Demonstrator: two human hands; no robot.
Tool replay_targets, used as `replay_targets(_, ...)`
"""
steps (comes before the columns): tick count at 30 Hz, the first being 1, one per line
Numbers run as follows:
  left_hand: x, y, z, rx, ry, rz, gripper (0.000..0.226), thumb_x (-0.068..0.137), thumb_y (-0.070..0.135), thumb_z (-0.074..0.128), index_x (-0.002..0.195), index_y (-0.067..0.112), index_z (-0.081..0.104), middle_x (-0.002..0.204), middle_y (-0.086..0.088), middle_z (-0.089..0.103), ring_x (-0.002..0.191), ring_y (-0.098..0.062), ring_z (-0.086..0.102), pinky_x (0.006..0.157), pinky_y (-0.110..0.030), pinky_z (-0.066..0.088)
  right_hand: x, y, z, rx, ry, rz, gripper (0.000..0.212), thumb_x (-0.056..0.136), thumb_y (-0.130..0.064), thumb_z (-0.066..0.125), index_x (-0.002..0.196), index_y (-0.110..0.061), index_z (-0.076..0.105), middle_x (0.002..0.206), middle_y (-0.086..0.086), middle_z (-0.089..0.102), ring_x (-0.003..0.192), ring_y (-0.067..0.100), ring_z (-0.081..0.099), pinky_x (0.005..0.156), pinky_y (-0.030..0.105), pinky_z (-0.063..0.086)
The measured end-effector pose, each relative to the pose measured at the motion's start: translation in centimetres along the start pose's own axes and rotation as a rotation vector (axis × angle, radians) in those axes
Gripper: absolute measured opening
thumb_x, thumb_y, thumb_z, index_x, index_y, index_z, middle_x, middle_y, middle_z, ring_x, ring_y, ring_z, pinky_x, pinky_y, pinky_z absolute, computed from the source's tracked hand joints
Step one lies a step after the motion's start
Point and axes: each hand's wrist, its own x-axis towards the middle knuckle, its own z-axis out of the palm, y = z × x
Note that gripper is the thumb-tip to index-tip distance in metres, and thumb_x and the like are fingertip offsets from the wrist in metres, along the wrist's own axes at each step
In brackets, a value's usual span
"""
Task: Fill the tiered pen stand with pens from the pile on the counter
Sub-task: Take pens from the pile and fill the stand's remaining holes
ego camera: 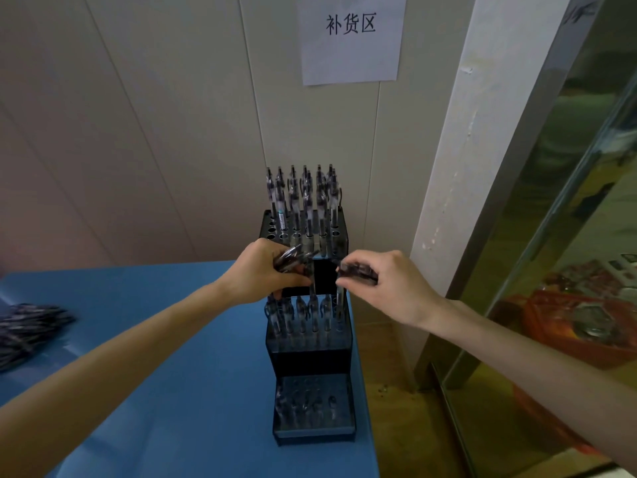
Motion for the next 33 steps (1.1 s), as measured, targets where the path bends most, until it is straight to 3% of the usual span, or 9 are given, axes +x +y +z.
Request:
replay_targets(5,0.1,-0.4,0.5,0.125,-0.118,-0.001,0.013,0.081,0.025,0.086,0.082,0.015,0.078,0.067,0.002,0.073,0.051,-0.013,0.068,0.052,-0.022,0.054,-1.5,-0.3,1.7,-0.032,-0.052,-0.012,0.026,0.092,-0.036,0.070,0.115,-0.023,0.070,0.095,-0.015,0.071,0.074,0.001,0.066,0.066,0.014,0.054)
replay_targets(8,0.4,-0.7,0.7,0.155,-0.068,-0.044,0.021,0.077,0.031,0.088,0.073,0.015,0.074,0.058,0.006,0.068,0.047,-0.008,0.063,0.048,-0.016,0.045,-1.6,-0.4,1.9,-0.033,-0.031,0.003,0.024,0.092,-0.037,0.069,0.112,-0.023,0.070,0.091,-0.018,0.069,0.074,-0.001,0.065,0.066,0.013,0.053)
replay_targets(11,0.5,-0.6,0.7,0.133,-0.115,-0.089,0.023,0.076,0.028,0.089,0.067,0.020,0.069,0.053,0.011,0.064,0.045,-0.005,0.058,0.047,-0.013,0.042,-1.9,-0.3,1.8,-0.044,0.019,0.032,0.020,0.093,-0.036,0.069,0.108,-0.023,0.071,0.087,-0.020,0.067,0.073,-0.005,0.063,0.064,0.009,0.049)
replay_targets(17,0.8,-0.5,0.9,0.166,-0.112,-0.136,0.026,0.075,0.030,0.089,0.077,0.009,0.073,0.061,0.005,0.065,0.047,-0.004,0.054,0.052,-0.022,0.045,-0.8,0.3,1.7,-0.102,0.080,0.122,0.018,0.091,-0.040,0.072,0.098,-0.023,0.072,0.076,-0.014,0.067,0.062,0.002,0.061,0.056,0.020,0.052)
replay_targets(21,0.0,0.5,0.5,0.007,-0.163,-0.157,0.027,0.086,0.029,0.081,0.086,0.003,0.075,0.053,0.011,0.060,0.044,-0.003,0.046,0.047,-0.018,0.037,-0.6,0.0,2.9,-0.092,-0.013,0.118,0.014,0.092,-0.036,0.071,0.097,-0.022,0.070,0.075,-0.010,0.067,0.056,0.008,0.061,0.053,0.030,0.054)
replay_targets(23,-0.5,0.9,0.0,-0.126,-0.171,-0.211,0.035,0.094,0.036,0.071,0.094,0.001,0.074,0.063,0.011,0.070,0.049,-0.008,0.043,0.045,-0.019,0.031,-1.1,0.2,3.0,-0.083,0.005,0.123,0.017,0.093,-0.036,0.071,0.100,-0.021,0.069,0.077,-0.010,0.068,0.057,0.007,0.061,0.052,0.025,0.051)
replay_targets(25,-1.0,1.0,-0.4,-0.197,-0.128,-0.263,0.038,0.100,0.040,0.061,0.100,0.005,0.074,0.087,0.003,0.079,0.062,-0.019,0.046,0.047,-0.023,0.031,-1.6,0.6,2.9,-0.080,0.031,0.128,0.029,0.095,-0.042,0.067,0.113,-0.019,0.066,0.092,-0.013,0.069,0.070,0.001,0.065,0.061,0.017,0.052)
replay_targets(27,-1.5,0.8,-0.4,-0.229,-0.054,-0.275,0.033,0.104,0.036,0.055,0.103,0.009,0.074,0.096,0.002,0.079,0.068,-0.016,0.052,0.049,-0.025,0.034,-2.0,0.7,2.5,-0.016,0.080,0.155,0.039,0.098,-0.046,0.059,0.125,-0.017,0.056,0.103,-0.014,0.067,0.081,-0.001,0.065,0.068,0.016,0.053)
replay_targets(33,-2.9,0.2,0.2,-0.200,0.176,-0.138,0.029,0.106,0.032,0.052,0.105,0.016,0.075,0.095,0.007,0.079,0.082,-0.013,0.070,0.061,-0.042,0.058,-1.4,-0.2,1.5,0.357,0.195,0.243,0.028,0.105,-0.025,0.050,0.128,-0.012,0.060,0.084,-0.003,0.062,0.067,0.008,0.058,0.060,0.022,0.046)
